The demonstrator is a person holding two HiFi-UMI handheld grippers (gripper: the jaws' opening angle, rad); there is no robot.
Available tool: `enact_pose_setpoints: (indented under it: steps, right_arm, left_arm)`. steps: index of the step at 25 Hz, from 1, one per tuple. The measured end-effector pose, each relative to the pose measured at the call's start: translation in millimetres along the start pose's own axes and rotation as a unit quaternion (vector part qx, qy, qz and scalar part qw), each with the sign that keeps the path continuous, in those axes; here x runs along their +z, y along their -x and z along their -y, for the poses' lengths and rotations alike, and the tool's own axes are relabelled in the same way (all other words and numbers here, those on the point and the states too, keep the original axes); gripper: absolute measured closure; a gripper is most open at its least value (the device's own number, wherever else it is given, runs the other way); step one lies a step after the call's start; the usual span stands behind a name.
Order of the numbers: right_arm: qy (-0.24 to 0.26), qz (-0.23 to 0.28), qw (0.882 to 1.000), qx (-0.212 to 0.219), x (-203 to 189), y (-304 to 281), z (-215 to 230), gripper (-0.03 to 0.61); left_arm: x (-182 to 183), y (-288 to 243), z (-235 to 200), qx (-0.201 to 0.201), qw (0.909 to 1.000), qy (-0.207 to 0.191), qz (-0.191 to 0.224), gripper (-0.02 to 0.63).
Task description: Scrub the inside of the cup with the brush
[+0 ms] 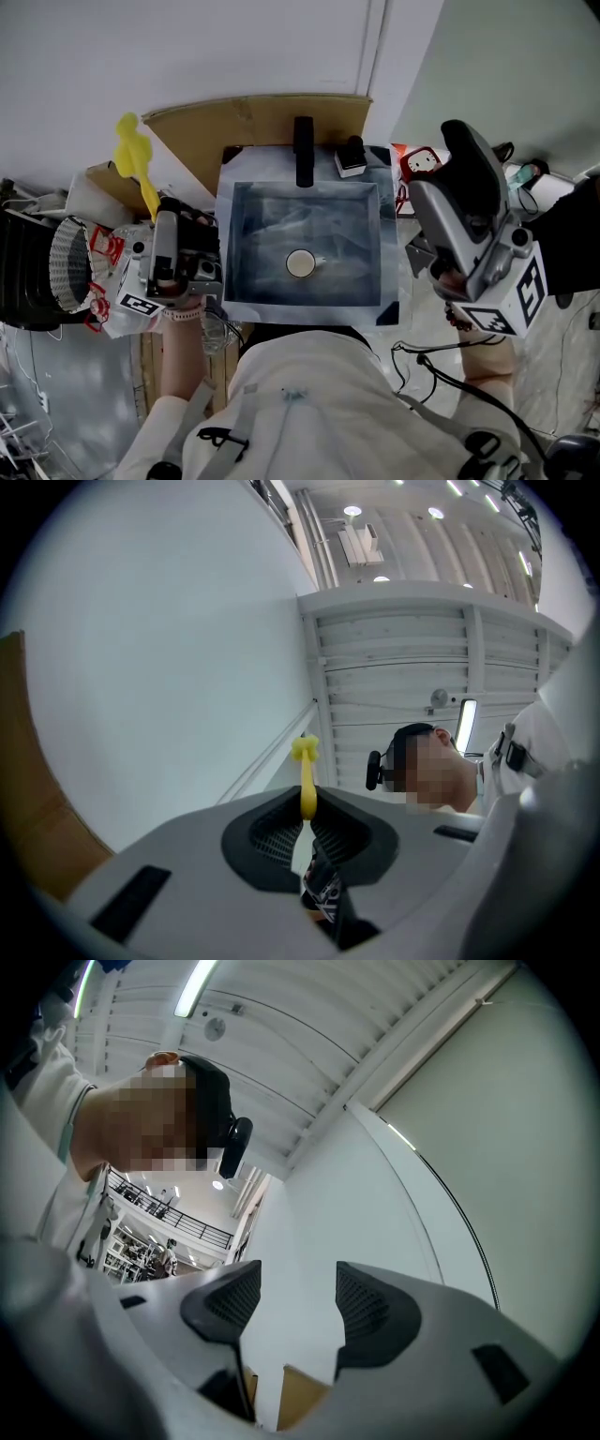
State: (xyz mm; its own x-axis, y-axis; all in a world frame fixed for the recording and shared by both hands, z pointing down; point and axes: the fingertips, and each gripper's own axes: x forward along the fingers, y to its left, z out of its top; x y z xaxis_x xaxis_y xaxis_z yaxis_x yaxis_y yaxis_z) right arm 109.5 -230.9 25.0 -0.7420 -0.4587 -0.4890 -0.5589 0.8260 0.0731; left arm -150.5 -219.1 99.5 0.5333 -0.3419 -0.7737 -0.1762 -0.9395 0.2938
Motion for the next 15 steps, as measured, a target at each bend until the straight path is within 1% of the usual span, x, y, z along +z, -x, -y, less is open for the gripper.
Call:
enact_pose_setpoints:
  steps: [4,5,6,9,10,11,15]
  right_arm:
    - [0.009,-0.004,1.000,0.003,0.0,-0.6,-2.6,0.325]
    - [0.014,-0.005,1.000,0.004,0.0,0.0,-4.0,0.341]
    - [0.019,-0.006,1.000,0.005,0.4,1.1,-5.3,0.364]
    - [0.029,-0.003,1.000,0.008,2.7,5.0,-8.1,0.525]
    - [0.030,-0.004,1.000,0.010,2.9,5.4,-8.5,0.551]
    - [0.029,-0.006,0.999,0.012,2.5,5.4,-8.7,0.560]
    - [0.027,-0.013,0.999,0.018,-0.1,5.1,-9.4,0.561]
  left_arm:
    - [-0.9,-0.1,1.1,-0.002,1.0000,0.003,-0.004,0.581]
    - [-1.2,-0.1,1.5,-0.003,1.0000,0.003,-0.004,0.581]
    - [-1.6,-0.1,2.0,-0.003,1.0000,0.003,-0.005,0.581]
    - [-2.6,-0.1,3.1,-0.004,1.0000,0.005,-0.005,0.581]
    - [-2.7,0.0,3.0,-0.004,1.0000,0.006,-0.005,0.581]
    - [-2.8,0.2,2.9,-0.003,1.0000,0.007,-0.005,0.581]
    - [-3.7,0.7,3.0,-0.004,0.9999,0.008,-0.007,0.581]
